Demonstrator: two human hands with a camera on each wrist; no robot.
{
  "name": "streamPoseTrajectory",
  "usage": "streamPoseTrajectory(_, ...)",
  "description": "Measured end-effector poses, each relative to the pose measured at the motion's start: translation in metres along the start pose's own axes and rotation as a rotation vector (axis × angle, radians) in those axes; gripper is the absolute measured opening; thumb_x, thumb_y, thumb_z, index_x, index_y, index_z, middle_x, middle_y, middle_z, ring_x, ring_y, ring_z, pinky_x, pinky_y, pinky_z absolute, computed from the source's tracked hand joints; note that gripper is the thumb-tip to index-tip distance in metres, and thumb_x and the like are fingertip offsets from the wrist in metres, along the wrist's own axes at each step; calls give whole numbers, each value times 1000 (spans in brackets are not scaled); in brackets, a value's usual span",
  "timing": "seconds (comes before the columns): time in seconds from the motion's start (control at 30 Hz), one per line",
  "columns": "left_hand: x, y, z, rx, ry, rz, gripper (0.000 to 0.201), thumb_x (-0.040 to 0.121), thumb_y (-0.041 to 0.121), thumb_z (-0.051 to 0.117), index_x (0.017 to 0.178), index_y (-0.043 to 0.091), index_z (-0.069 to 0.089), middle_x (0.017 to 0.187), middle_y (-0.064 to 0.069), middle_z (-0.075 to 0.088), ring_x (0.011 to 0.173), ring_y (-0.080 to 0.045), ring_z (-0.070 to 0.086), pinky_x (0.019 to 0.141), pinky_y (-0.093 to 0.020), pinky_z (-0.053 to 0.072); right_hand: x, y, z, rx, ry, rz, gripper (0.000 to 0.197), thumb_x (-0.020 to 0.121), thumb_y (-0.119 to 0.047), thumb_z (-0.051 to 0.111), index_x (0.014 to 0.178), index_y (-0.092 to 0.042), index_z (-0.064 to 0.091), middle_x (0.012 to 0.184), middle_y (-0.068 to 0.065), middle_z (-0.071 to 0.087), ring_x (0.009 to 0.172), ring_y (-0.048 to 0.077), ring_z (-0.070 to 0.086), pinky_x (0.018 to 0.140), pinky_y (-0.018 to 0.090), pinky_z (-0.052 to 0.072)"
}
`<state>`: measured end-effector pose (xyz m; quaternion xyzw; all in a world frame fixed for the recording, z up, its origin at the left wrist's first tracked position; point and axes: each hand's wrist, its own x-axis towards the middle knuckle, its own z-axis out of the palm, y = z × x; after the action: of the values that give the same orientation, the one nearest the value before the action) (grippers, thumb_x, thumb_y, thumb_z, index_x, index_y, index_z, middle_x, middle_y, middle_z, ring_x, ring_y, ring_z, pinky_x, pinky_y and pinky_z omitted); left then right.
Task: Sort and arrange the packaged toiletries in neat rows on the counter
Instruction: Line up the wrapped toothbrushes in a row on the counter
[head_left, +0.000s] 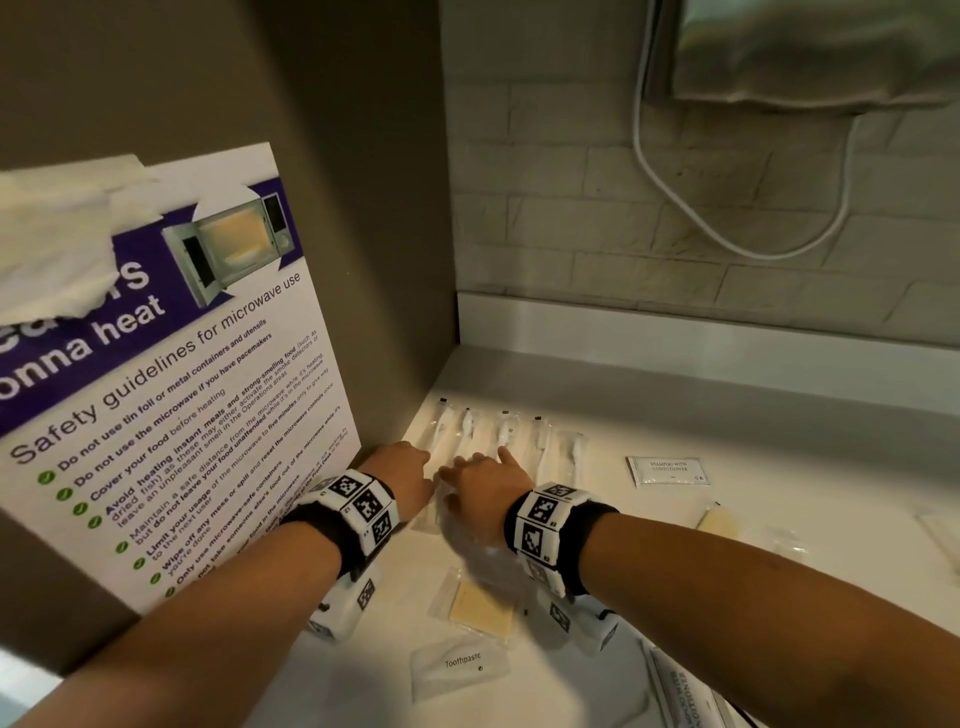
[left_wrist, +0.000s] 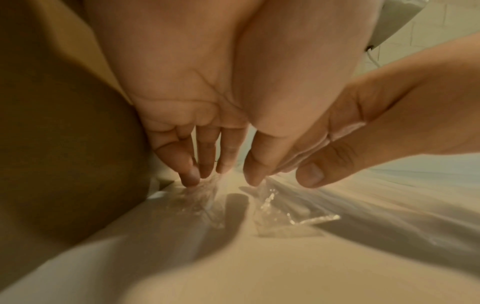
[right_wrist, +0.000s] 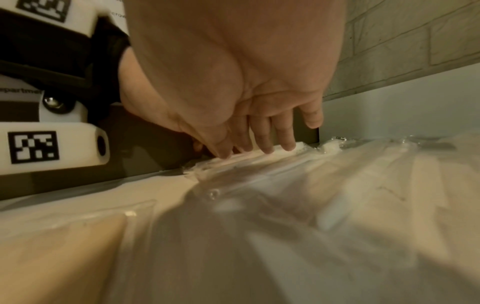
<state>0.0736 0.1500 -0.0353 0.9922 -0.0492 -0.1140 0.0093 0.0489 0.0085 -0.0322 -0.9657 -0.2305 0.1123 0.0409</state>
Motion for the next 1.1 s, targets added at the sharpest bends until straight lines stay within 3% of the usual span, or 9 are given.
streamPoseTrajectory(0.13,1,0,-2,-69,12,-23,36,97,23,43,131,13,52,135,-12,54,123,-29,53,103,-37,44,-7,2,-6,106,74,15,37,96,-32,39,128,-21,54,128,2,59,126,23,49,117,50,18)
streamPoseTrajectory(0.2,0,4,-4,-120,31,-11,41,99,20,41,139,14,45,141,-12,48,129,-30,47,107,-37,38,-15,13,-15,131,104,18,37,98,-35,37,125,-20,57,130,2,60,126,23,50,117,49,20)
streamPoseTrajectory(0.33,-4,21,-12,-170,118,174,46,99,28,44,145,26,42,153,1,40,140,-23,33,116,-37,25,-32,44,-25,62,72,83,44,97,-41,40,134,-20,52,139,3,55,133,24,44,118,51,15)
streamPoseTrajectory(0.43,-8,39,-13,-124,43,293,49,95,40,50,143,34,45,154,10,38,142,-20,24,116,-39,24,-39,65,-24,-6,-19,140,52,93,-47,45,137,-20,48,140,3,52,136,26,37,117,53,14)
streamPoseTrajectory(0.53,-11,51,-12,17,-57,356,54,93,44,52,145,33,43,156,10,34,145,-22,20,116,-43,19,-45,72,-17,-71,-104,159,63,90,-56,46,141,-20,45,149,4,43,143,28,26,118,57,6)
streamPoseTrajectory(0.7,-7,54,-9,53,-54,327,51,95,35,53,146,34,42,160,10,27,146,-24,19,117,-45,15,-52,68,-13,-114,-119,126,64,91,-54,45,143,-17,43,155,7,33,148,30,12,117,59,-4)
streamPoseTrajectory(1.1,-5,53,-6,-22,-18,293,51,94,32,56,143,35,45,159,13,28,147,-20,18,117,-44,15,-39,63,-17,-53,-124,149,67,90,-60,44,142,-18,45,150,5,41,145,30,20,116,60,0)
